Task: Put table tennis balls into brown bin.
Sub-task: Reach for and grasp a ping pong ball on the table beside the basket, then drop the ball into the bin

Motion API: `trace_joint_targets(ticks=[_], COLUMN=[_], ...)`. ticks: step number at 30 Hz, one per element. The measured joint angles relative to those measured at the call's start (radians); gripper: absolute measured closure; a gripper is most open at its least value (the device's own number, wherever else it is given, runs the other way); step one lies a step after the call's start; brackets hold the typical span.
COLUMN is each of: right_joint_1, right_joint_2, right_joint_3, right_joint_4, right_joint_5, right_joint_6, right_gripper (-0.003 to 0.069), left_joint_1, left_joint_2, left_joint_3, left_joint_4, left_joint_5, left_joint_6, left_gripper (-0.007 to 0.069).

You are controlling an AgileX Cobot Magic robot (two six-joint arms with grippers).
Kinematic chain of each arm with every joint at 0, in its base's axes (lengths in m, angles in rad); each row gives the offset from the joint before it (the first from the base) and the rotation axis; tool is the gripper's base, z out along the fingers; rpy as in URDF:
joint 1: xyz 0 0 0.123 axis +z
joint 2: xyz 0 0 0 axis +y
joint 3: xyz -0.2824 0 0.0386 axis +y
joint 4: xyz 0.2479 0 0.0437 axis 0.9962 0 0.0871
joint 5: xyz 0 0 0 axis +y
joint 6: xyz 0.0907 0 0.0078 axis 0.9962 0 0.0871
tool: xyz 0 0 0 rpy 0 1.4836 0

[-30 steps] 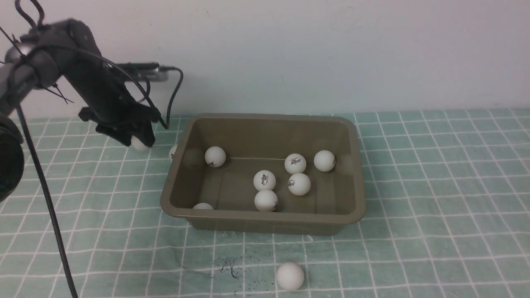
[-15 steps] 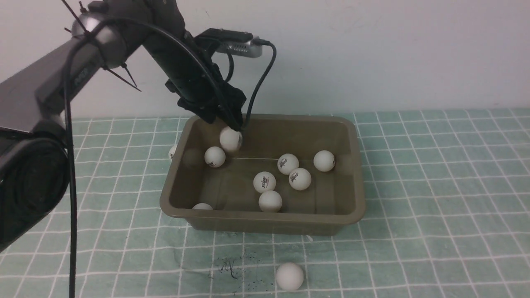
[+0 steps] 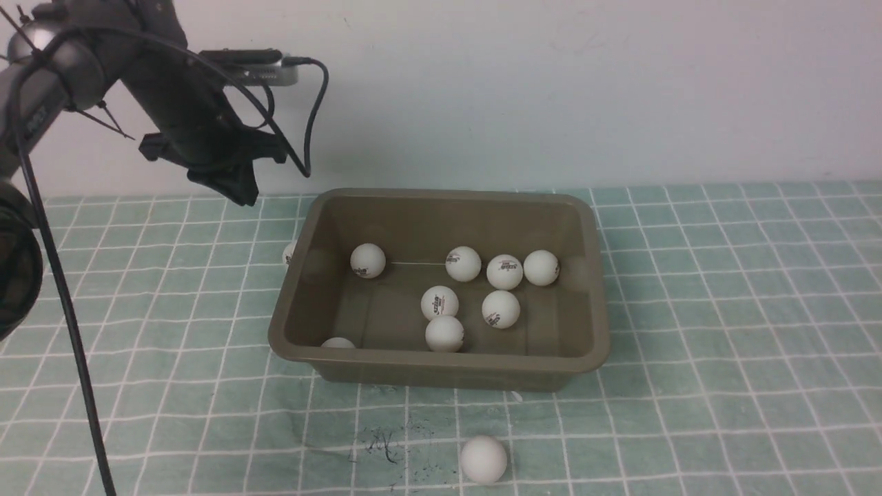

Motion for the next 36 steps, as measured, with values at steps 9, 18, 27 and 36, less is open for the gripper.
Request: trace_joint_targets(ticks=[9, 18, 27, 36], right_joint_1=[0.000, 0.000, 0.000, 0.000], right_joint_2=[0.000, 0.000, 0.000, 0.000], right_joint_3=[0.000, 0.000, 0.000, 0.000], right_joint_4=[0.000, 0.000, 0.000, 0.000], right_joint_5=[0.000, 0.002, 0.003, 0.003], right_joint_6=[0.000, -0.018, -0.018, -0.018], right_gripper=[0.0673, 0.0673, 0.0673, 0.0673], left_joint_1=[-0.029, -0.050, -0.084, -0.304], left_joint_2=[0.122, 0.137, -0.084, -0.064], left_joint_3=[0.000, -0.012, -0.057, -0.058], left_joint_4=[-0.089, 0.037, -0.066, -0.055], left_joint_5=[-0.005, -0.007, -0.005, -0.001], left_joint_6=[0.058, 0.022, 0.008, 0.047], left_gripper=[0.0193, 0.0291, 0.0279, 0.0245])
